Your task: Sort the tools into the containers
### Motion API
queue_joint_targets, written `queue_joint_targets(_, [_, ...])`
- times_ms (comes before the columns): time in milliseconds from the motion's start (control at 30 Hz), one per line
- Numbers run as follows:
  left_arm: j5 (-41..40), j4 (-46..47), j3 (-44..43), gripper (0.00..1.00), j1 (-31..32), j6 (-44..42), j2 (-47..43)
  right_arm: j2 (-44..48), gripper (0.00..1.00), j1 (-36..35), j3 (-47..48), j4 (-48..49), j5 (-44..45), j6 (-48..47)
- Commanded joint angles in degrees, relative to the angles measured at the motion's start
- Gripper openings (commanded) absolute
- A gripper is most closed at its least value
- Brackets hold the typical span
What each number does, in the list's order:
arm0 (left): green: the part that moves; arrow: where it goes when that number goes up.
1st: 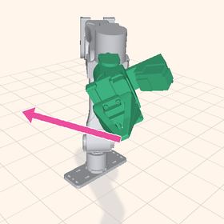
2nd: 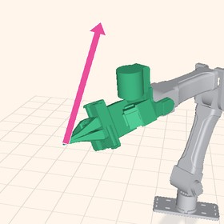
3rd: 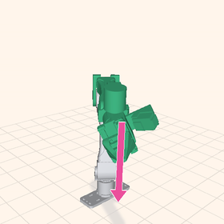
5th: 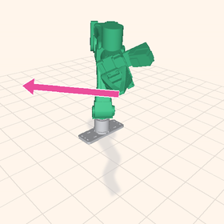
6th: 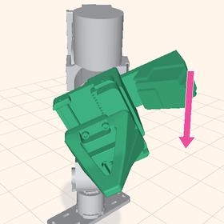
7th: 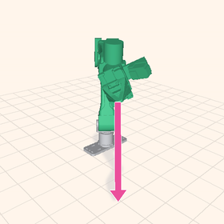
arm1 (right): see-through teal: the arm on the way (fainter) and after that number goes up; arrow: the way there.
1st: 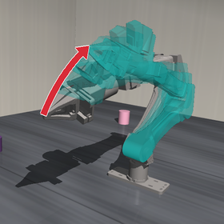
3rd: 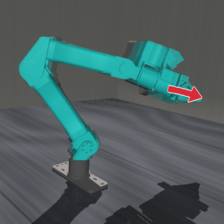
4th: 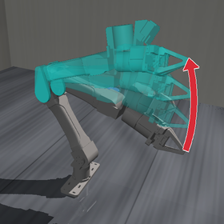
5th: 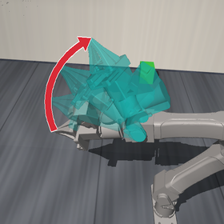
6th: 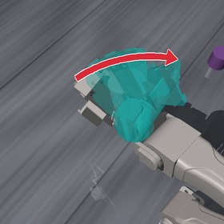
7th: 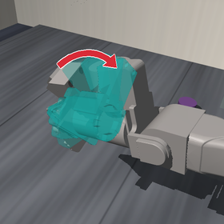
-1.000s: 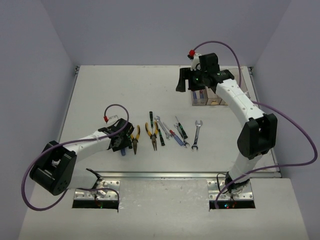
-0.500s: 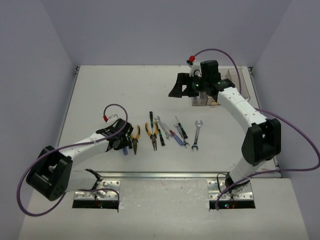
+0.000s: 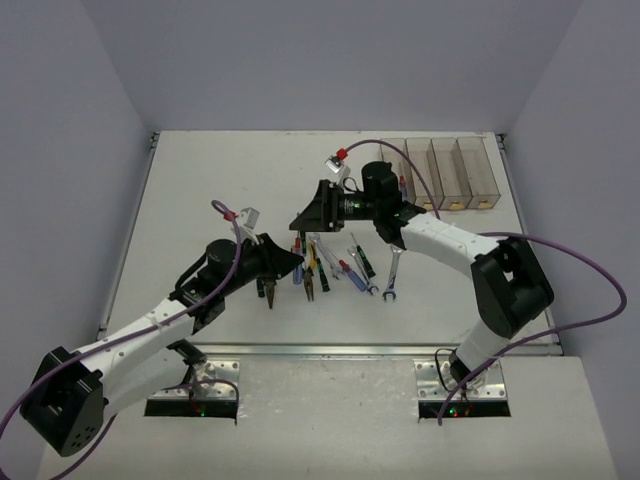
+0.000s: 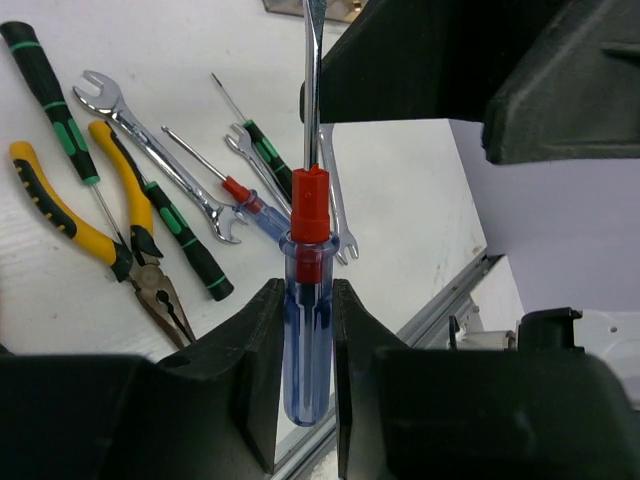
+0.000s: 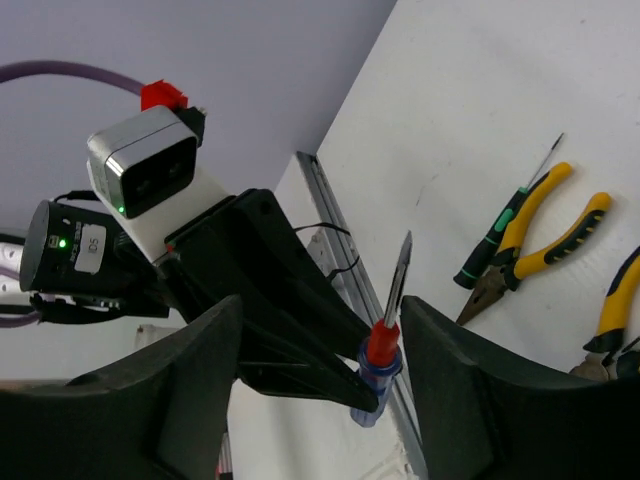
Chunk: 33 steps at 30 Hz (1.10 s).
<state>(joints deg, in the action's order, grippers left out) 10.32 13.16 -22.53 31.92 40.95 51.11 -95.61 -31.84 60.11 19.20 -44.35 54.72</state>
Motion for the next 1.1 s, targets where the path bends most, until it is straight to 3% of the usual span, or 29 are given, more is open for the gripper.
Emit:
queue_joint_targets(0, [5.35,10.94,0.24,0.0,0.23,-0.52,0.03,1.62,0.59,-1.6,-0.45,6.09,0.16,2.22])
queue_joint_targets(167, [5.57,13.15,0.39,0.0,0.25,-0.08,0.29,0.34,0.29,-3.05,-1.73,6.99,0.43,3.06])
queue_joint_targets(267, [4.83,12.87,0.28,0.0,0.25,-0.21,-0.19,0.73,0.18,-2.99,-2.73,7.24,1.75,2.86])
queue_joint_targets(333, [4.02,11.88,-0.36,0.0,0.25,-0.36,-0.48,0.97,0.01,-3.06,-2.9,6.2,2.78,2.29])
queue_joint_targets(367, [3.19,10.76,-0.82,0.04,0.25,-0.55,-0.49,1.18,0.0,-3.06,-2.85,6.03,2.87,1.85])
queue_joint_targets(433, [-0.62,5.26,-2.07,0.66,0.25,-1.33,-0.72,2.13,0.0,-2.76,-0.96,0.78,5.32,-2.05])
queue_joint_targets(467, [-2.27,2.51,-2.86,0.85,0.25,-1.68,-0.96,2.46,0.0,-2.43,0.0,-1.88,6.98,-4.11])
queue_joint_targets(500, [-3.96,-0.31,-3.8,0.97,0.25,-2.09,-1.01,2.95,0.0,-1.87,0.94,-4.82,9.14,-6.18])
queue_joint_targets(667, [-20.71,-24.37,-12.28,1.0,0.25,-2.2,-1.72,3.84,0.0,7.13,7.37,-20.78,22.75,-16.44])
queue_joint_targets(767, [-23.6,-31.01,-14.56,1.0,0.25,-2.01,-0.57,0.58,0.0,13.3,15.8,-29.9,34.13,-22.8])
queue_joint_targets(900, [-21.46,-31.89,-14.52,1.0,0.18,-2.1,0.75,-8.95,0.0,20.27,28.56,-36.79,38.75,-27.06])
queue_joint_targets(1067, [-17.69,-31.99,-15.39,1.0,0.25,-4.07,3.87,-20.51,0.0,22.96,46.33,-44.75,46.59,-34.95])
